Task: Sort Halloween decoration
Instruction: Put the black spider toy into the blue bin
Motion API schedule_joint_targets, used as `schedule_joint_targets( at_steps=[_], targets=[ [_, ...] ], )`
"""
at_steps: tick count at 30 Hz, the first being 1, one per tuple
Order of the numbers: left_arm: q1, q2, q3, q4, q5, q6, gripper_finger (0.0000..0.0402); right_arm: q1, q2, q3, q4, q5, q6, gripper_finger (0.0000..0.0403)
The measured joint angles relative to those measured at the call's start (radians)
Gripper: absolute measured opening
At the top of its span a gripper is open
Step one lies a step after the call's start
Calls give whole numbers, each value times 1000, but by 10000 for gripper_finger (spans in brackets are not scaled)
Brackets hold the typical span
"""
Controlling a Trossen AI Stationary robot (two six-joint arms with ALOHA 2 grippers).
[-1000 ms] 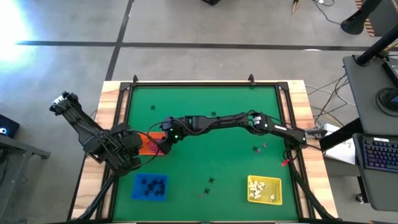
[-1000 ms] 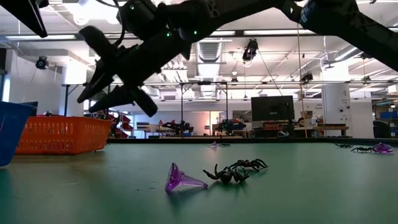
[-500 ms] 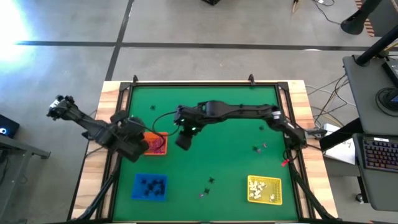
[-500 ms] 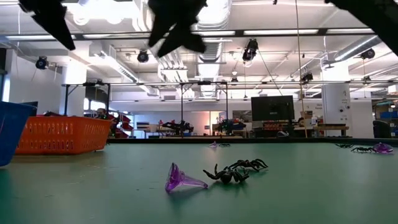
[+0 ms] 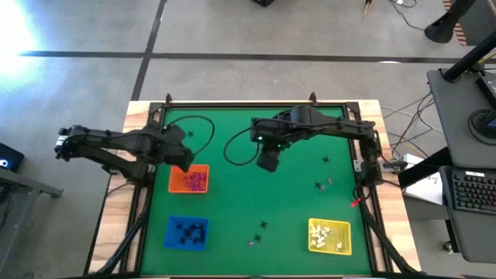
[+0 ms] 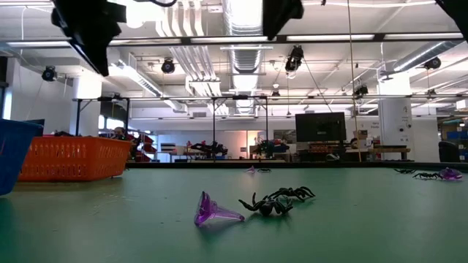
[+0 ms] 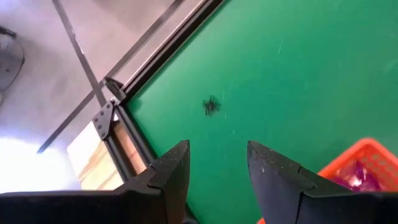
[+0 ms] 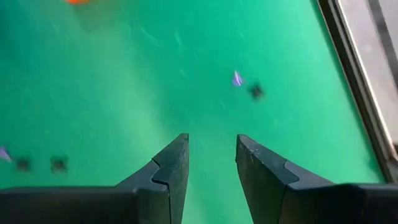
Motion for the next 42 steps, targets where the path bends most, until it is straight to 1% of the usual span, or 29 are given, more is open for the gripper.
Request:
schedule_joint_targets(
  at_steps=[1, 3, 6, 10, 12, 14, 21, 25, 29, 34, 36, 38, 42],
  targets=[
    [21, 0, 0, 22, 0, 25, 142, 0, -8, 0, -27, 5, 4, 123],
    [56, 0, 0, 65, 0, 69, 142, 1, -28, -12, -21, 12, 20, 123],
    [88, 0, 0, 118, 0, 117, 142, 7, -73, -49, -27, -8, 49, 123],
    [99, 0, 0, 166, 4, 154, 142, 8, -136, -157, -26, 56, 147, 123],
    [99, 0, 0, 186, 13, 166, 142, 2, -164, -236, -25, 101, 218, 123],
    [99, 0, 0, 190, 20, 175, 142, -3, -190, -329, -24, 117, 294, 123],
    [98, 0, 0, 193, 20, 235, 142, -24, -259, -688, -26, 101, 510, 123],
    [99, 0, 0, 202, 19, 266, 142, -74, -299, -858, -20, 119, 605, 123],
    [98, 0, 0, 203, 19, 269, 142, -145, -352, -1014, 53, 109, 622, 123],
    [98, 0, 0, 203, 19, 269, 142, -243, -466, -1209, 305, 33, 586, 123],
    [98, 0, 0, 203, 19, 269, 142, -281, -510, -1283, 368, -3, 583, 123],
    [98, 0, 0, 203, 19, 269, 142, -313, -547, -1344, 394, -27, 586, 123],
    [98, 0, 0, 204, 19, 269, 142, -354, -601, -1438, 406, -41, 586, 123]
  ],
)
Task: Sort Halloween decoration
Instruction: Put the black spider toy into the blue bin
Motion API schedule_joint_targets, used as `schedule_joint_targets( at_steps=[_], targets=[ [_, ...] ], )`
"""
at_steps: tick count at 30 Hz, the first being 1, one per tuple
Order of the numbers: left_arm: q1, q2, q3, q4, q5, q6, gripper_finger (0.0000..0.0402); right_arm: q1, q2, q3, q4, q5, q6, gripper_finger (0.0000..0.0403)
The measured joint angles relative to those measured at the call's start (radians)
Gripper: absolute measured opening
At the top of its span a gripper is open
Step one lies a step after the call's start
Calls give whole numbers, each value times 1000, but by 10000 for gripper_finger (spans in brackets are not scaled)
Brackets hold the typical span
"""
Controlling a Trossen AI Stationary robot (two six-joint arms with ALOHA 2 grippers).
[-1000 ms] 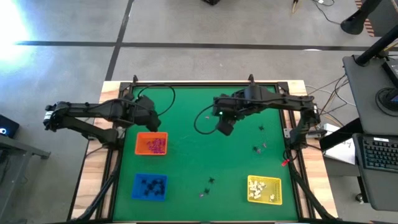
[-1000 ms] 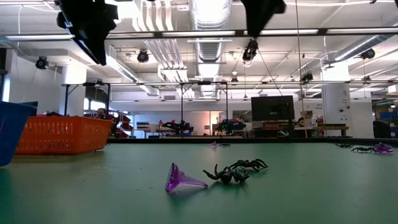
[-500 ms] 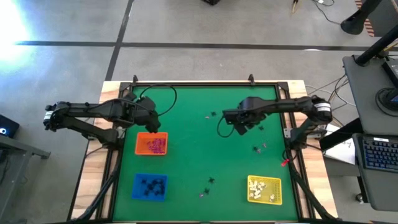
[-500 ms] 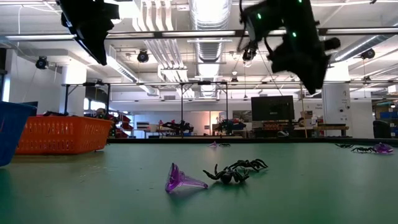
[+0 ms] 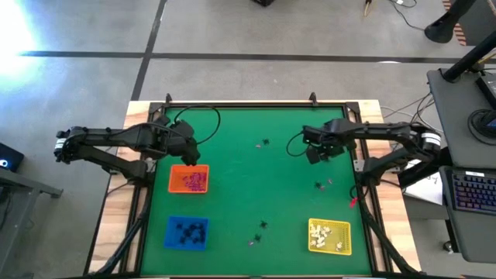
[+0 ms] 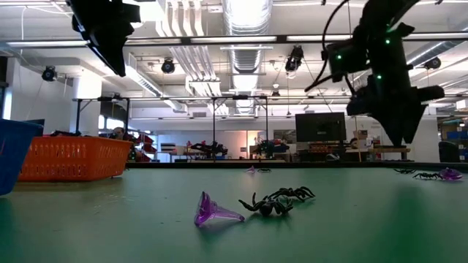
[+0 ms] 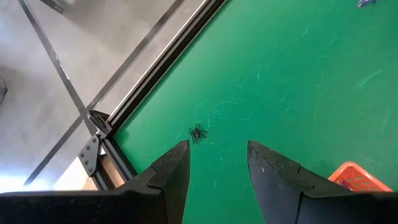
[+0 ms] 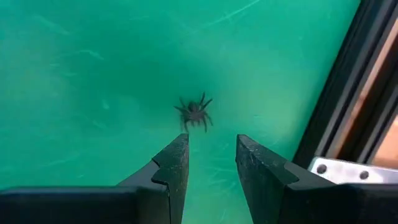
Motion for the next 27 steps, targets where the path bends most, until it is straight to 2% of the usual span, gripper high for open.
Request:
schedule_joint_targets(
  at_steps=[9, 13, 18, 24, 27],
  targets=[
    [0, 0, 0, 36, 0, 0, 142, -85, -20, -101, 142, -31, -72, 123],
    [0, 0, 0, 47, 0, 0, 142, -125, -10, -140, 216, -102, -106, 123],
    [0, 0, 0, 52, 1, -1, 142, -155, 21, -188, 241, -105, -117, 123],
    [1, 0, 0, 54, 1, -1, 142, -180, 75, -238, 355, -191, -189, 123],
    [1, 0, 0, 56, 1, -1, 142, -185, 98, -237, 379, -187, -194, 119]
  ],
)
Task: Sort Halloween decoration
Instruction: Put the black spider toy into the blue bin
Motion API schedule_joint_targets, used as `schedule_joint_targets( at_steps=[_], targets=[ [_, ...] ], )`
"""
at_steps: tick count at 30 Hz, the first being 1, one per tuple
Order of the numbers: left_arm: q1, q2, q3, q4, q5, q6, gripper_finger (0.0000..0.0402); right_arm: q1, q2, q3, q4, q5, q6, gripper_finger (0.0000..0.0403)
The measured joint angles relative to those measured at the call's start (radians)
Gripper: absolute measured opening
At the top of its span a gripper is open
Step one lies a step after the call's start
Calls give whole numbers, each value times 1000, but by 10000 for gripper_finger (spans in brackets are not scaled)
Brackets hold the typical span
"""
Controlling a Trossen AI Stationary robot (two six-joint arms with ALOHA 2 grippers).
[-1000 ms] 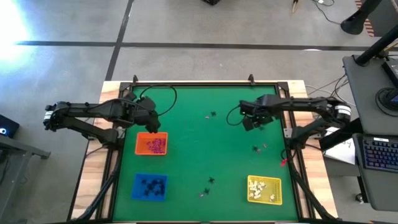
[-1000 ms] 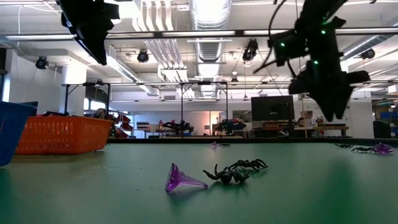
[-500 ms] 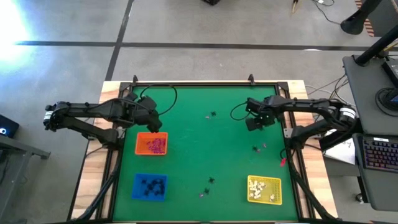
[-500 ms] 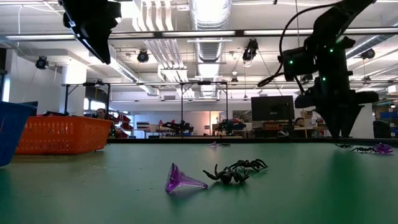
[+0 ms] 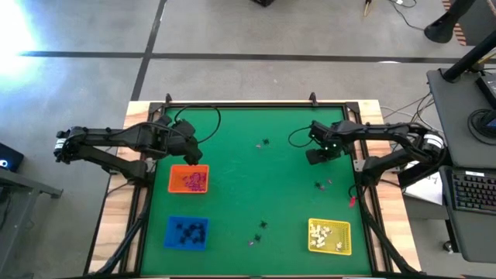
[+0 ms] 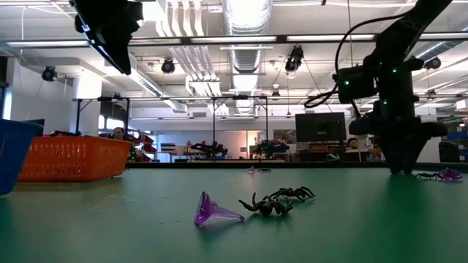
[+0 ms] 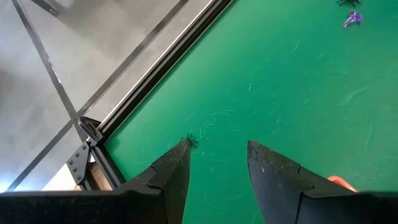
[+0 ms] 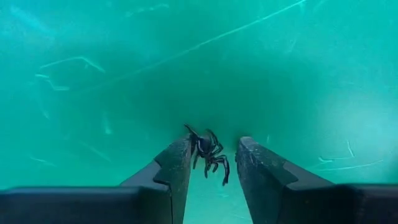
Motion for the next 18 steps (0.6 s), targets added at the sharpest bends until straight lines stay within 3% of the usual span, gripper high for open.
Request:
schedule_joint_targets(
  at_steps=[8, 18],
  targets=[
    [0, 0, 0, 3, 1, 0, 142, -4, 13, 0, 17, -3, -18, 22],
    [0, 0, 24, -5, 40, 7, 142, 20, -110, 36, 0, -73, 35, 12]
  ],
)
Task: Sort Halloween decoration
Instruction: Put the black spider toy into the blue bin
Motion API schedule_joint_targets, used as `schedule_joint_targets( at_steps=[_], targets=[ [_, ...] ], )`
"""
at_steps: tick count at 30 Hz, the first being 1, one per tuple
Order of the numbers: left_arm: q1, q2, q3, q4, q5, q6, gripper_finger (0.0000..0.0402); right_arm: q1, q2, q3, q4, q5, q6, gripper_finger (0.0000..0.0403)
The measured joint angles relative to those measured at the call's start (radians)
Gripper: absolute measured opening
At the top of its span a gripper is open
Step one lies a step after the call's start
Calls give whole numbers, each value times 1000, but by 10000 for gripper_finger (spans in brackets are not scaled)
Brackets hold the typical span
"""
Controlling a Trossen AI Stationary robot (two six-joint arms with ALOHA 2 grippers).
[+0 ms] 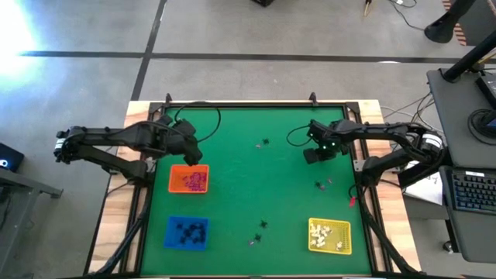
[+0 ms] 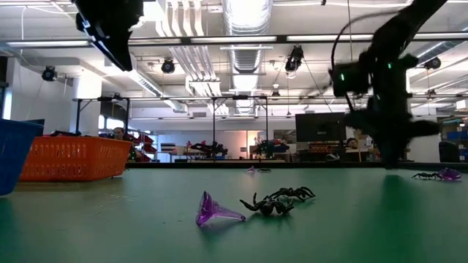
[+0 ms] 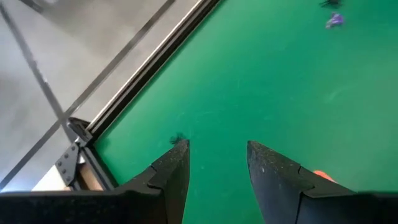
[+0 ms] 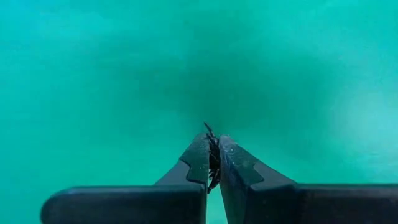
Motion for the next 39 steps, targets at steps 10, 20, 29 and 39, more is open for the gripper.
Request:
schedule_joint_targets(
  at_steps=[10, 20, 29, 39],
  targets=[
    [0, 0, 58, -1, 39, 98, 142, 192, -90, 222, 19, 53, 96, 11],
    [0, -2, 50, -88, 99, 115, 142, 456, 87, 433, 107, 141, 149, 11],
    [0, -8, 37, -90, 99, 137, 142, 597, 364, 698, 119, 153, 108, 11],
    [-1, -27, 25, -94, 106, 195, 142, 698, 643, 1053, 152, 147, 45, 11]
  ],
)
